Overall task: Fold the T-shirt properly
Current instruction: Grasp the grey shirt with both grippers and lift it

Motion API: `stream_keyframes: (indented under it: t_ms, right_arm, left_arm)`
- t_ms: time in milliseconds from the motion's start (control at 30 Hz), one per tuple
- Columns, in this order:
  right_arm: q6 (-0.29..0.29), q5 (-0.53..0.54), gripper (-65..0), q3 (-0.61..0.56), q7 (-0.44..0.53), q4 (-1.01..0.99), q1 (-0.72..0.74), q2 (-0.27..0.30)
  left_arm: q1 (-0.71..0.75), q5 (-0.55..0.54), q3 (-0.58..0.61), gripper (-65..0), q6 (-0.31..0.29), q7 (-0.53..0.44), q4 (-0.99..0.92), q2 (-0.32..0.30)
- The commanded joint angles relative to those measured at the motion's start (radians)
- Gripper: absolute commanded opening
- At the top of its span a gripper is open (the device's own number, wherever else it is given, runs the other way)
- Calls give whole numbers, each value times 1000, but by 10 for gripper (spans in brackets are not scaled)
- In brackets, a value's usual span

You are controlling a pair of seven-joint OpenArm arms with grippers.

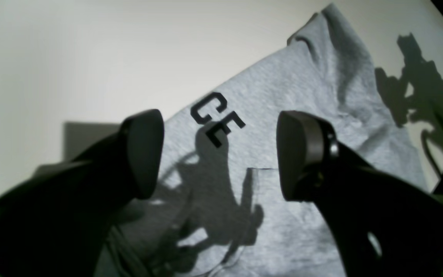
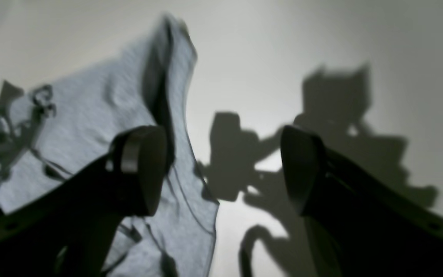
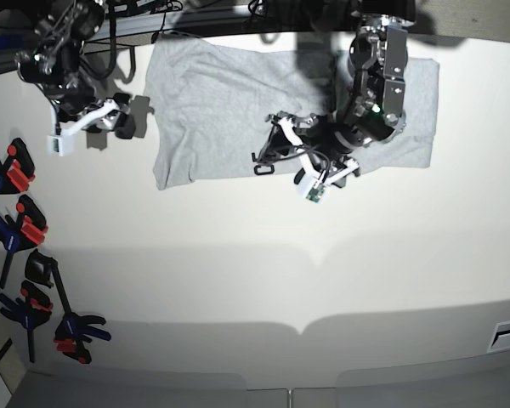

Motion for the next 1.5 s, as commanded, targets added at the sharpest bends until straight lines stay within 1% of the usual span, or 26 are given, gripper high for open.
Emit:
stream_keyframes:
  t_ms: [0, 67, 133, 167, 233, 300, 433, 567, 733, 867, 967, 1000, 1033, 1067, 1167, 1233, 1267, 1333, 1400, 1433, 1467]
  right_arm:
    - [16, 40, -216, 4, 6, -21, 17, 13]
    - [31, 58, -216, 4, -10, -91, 33, 13]
    - [40, 50, -216, 4, -10, -142, 37, 13]
    - [46, 50, -216, 4, -10, -161, 36, 12]
    - [57, 49, -216, 4, -10, -190, 36, 10]
    - [69, 49, -216, 4, -10, -208, 36, 5]
    - [71, 49, -216, -9, -10, -209, 36, -23]
    - [71, 49, -216, -79, -10, -209, 36, -53]
    - [66, 48, -216, -216, -8, -209, 36, -96]
    - [35, -32, -222, -300, 14, -209, 36, -125]
    - [26, -53, -223, -326, 20, -209, 37, -134]
    - [26, -52, -236, -327, 20, -209, 37, -133]
    - [26, -53, -281, -326, 19, -209, 41, -133]
    - [26, -53, -337, -321, 19, -208, 43, -133]
    - [26, -52, -519, -295, 19, -206, 57, -133]
    - [26, -53, -624, -265, 17, -205, 72, -133]
    - [26, -53, -650, -246, 17, -205, 83, -133]
    - [26, -53, -650, -205, 17, -205, 114, -131]
    - [27, -53, -650, -168, 16, -205, 151, -118]
    - [26, -57, -650, -152, 16, -205, 169, -108]
    - [26, -58, -650, -136, 14, -205, 187, -95]
  left_arm:
    - [-10, -16, 20, -223, -7, -16, 31, -2]
    - [-8, -11, 50, -223, -7, -14, 43, -14]
    - [-6, 31, 72, -223, -6, -13, 46, -14]
    - [-7, 54, 81, -223, 3, -13, 46, -14]
    - [-7, 90, 95, -223, 44, -22, 46, -14]
    - [-7, 99, 103, -223, 61, -28, 46, -14]
    - [-6, 96, 106, -223, 61, -27, 46, -14]
    - [-6, 96, 106, -223, 61, -27, 46, -14]
    - [-6, 96, 106, -223, 61, -4, 46, -14]
    - [-6, 97, 106, -223, 61, 1, 46, -14]
    - [-6, 96, 106, -223, 61, 30, 46, -14]
    - [-6, 96, 106, -223, 61, 47, 46, -14]
    - [-7, 96, 106, -223, 61, 67, 46, -14]
    - [-6, 91, 106, -223, 61, 87, 46, -14]
    - [-2, 4, 108, -223, 59, 116, 47, -26]
    - [8, 2, 119, -223, 55, 114, 53, -35]
    - [14, 8, 129, -223, 52, 115, 62, -43]
    - [31, 34, 154, -223, 53, 109, 88, -59]
    - [54, 79, 177, -223, 53, 104, 126, -72]
    - [66, 106, 184, -223, 60, 105, 143, -74]
    - [80, 136, 185, -223, 93, 105, 160, -75]
